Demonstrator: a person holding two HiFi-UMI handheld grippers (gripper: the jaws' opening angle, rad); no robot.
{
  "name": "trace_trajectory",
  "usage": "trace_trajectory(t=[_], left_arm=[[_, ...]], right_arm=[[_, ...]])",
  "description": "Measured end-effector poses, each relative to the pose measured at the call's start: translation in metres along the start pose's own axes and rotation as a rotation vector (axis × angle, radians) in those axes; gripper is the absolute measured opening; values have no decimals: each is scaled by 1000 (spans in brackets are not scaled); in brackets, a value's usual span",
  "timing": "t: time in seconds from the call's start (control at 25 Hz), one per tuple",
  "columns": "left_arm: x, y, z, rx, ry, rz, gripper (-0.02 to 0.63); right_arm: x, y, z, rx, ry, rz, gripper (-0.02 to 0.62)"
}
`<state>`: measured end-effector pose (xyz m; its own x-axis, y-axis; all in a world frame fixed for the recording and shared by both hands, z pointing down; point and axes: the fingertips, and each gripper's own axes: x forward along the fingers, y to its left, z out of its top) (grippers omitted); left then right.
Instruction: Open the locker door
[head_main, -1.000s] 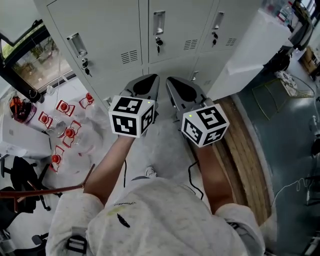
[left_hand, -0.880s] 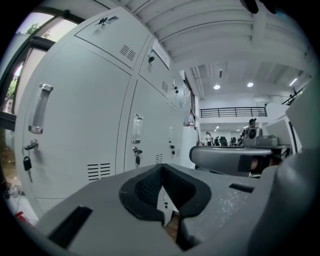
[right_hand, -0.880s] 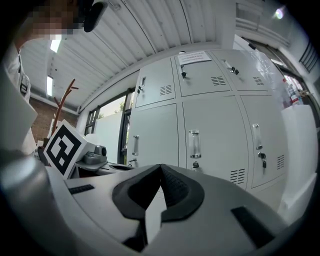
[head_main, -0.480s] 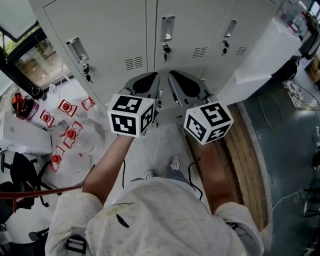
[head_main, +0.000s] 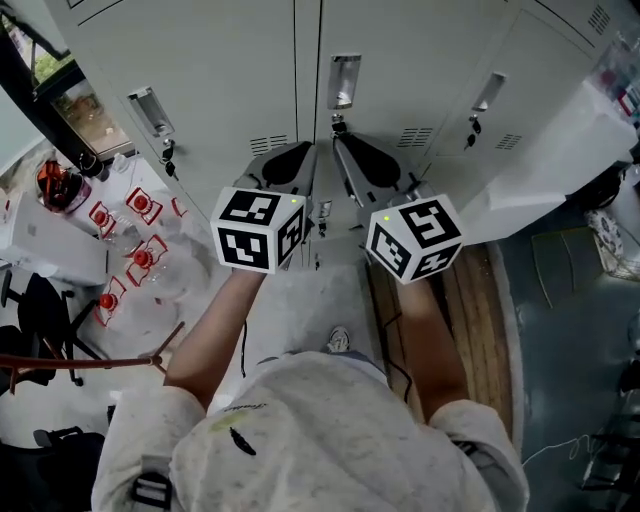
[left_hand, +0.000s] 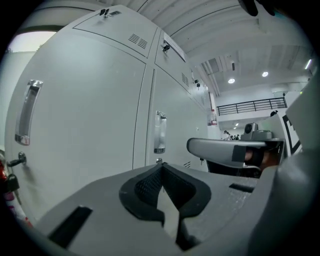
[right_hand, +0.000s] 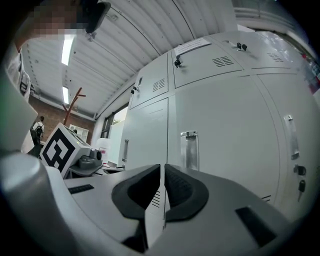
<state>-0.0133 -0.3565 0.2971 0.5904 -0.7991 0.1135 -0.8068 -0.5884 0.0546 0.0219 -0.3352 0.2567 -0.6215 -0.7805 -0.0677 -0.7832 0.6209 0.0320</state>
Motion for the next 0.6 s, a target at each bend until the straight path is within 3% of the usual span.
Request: trace_trajectory(t=[0.16,0.6], left_arm=[[10,8,1,3,3,41,6],[21,39,9,1,-12,150,6]], right_arm=[[14,-13,3,3,-13,35,6],[49,-35,7,-16,-14,85,127]])
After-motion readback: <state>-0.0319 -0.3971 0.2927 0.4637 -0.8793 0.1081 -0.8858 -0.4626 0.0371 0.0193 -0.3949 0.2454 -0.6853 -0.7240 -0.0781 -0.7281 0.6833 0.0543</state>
